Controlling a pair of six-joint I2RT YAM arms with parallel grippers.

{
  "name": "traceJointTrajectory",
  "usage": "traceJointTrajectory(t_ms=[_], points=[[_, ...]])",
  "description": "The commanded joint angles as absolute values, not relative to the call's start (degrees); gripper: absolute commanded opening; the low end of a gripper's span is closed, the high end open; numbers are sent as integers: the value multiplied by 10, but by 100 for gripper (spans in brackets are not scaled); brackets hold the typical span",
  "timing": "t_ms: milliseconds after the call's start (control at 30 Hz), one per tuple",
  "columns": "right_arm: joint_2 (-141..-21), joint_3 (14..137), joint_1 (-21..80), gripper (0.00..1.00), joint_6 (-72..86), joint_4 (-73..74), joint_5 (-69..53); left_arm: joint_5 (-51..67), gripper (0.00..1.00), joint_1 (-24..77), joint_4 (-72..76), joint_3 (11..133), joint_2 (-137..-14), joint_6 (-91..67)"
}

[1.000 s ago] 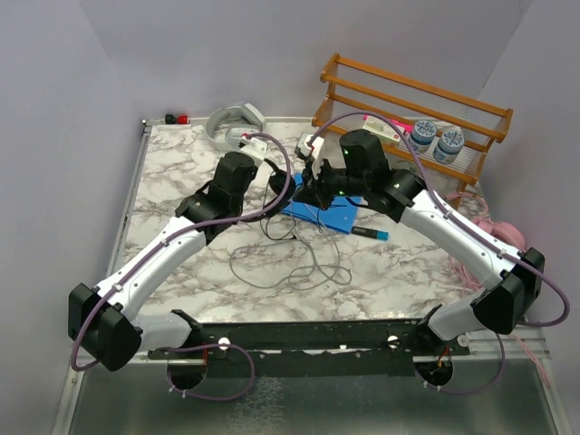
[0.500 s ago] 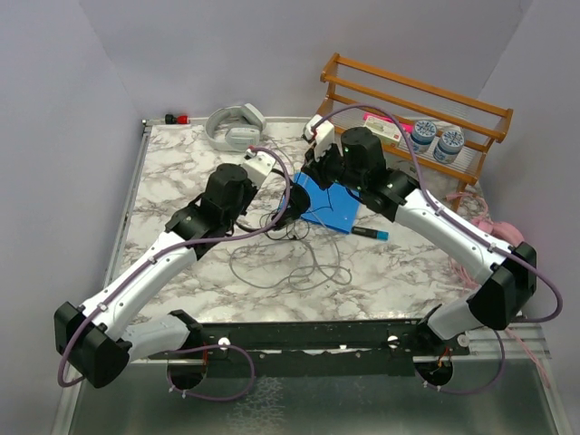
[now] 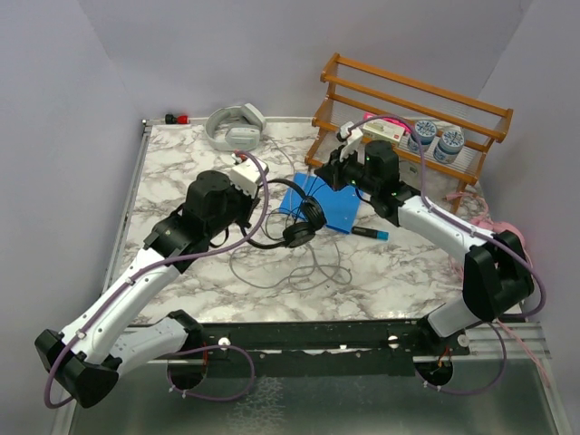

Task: Wrap the headphones
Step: Wrap the headphones cable around the headphones.

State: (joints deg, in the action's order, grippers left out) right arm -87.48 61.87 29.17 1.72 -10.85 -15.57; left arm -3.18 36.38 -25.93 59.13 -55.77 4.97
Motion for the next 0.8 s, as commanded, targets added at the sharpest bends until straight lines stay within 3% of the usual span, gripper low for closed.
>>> traceJointTrajectory(t_ms=[0,433,767], points=[[-888,580,282,5,81,-245,-256,59,0,367,-257,610,-542,-49],[-924,469,282,5,226,-493,-406,120,0,367,-254,699,-594,-226],[-925,362,335,5,258,-646,-377,71,0,359,-239,726,-636,-329]])
